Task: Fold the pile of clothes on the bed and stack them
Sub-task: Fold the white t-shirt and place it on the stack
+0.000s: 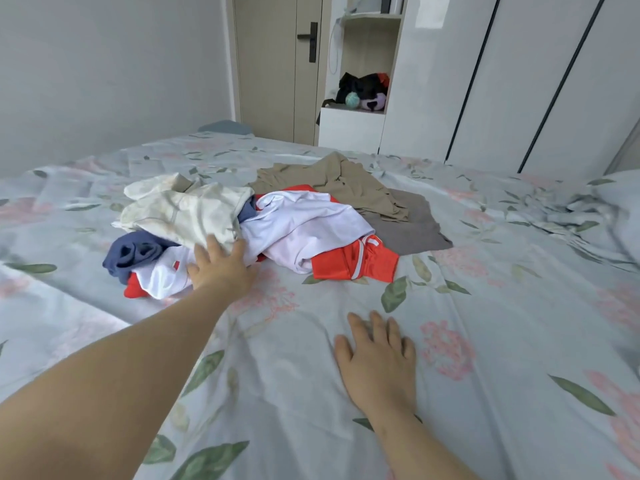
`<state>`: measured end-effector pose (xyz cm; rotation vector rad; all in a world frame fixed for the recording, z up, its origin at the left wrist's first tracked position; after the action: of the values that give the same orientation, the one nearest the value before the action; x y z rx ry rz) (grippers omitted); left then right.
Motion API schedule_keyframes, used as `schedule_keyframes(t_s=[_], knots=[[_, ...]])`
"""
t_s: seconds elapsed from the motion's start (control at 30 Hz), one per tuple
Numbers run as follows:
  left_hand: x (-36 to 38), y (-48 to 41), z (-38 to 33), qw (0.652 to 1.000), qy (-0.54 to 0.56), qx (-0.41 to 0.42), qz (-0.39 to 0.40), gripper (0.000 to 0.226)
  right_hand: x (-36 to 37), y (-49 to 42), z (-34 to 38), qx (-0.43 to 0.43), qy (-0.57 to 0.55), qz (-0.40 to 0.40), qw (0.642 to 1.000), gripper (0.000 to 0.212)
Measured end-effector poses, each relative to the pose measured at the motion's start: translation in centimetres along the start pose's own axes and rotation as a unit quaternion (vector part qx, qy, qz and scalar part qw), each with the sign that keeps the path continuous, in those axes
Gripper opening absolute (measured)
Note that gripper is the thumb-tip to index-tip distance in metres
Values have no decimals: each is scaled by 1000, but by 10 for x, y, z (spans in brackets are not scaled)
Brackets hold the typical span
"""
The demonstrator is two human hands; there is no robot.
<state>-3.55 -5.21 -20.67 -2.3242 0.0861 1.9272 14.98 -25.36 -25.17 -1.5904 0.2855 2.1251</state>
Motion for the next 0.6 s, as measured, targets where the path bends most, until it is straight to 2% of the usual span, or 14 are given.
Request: schedule_keyframes(t_s=[0.07, 0.13, 0.37, 0.5, 0.6], knots=[[16, -12, 0, 996, 46, -27, 65, 69, -2, 2, -1, -4, -5, -19, 1000, 88], [23, -20, 2, 994, 77, -31, 72, 73, -3, 2, -2, -5, -6, -25, 1000, 93], [-15, 38, -10, 987, 123, 105, -14, 58, -8, 18, -4, -25, -25, 3, 999, 85], [-31, 100, -21, 969, 177, 170, 21, 65, -14, 53, -12, -38, -77, 21, 996, 91], [-47, 158, -41, 948, 212, 229, 67, 78, -23, 85, -28, -10, -225, 9, 974, 73]])
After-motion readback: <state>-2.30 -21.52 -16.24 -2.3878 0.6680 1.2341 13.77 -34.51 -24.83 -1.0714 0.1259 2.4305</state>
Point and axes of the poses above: each hand's wrist, its own y-axis away from the middle knuckle, its own x-axis out of the palm, z = x × y, the point moved 8 cm from there along -y, towards the middle knuckle, and after that the axes turned 6 degrees about -y, right-handed, at the moved point
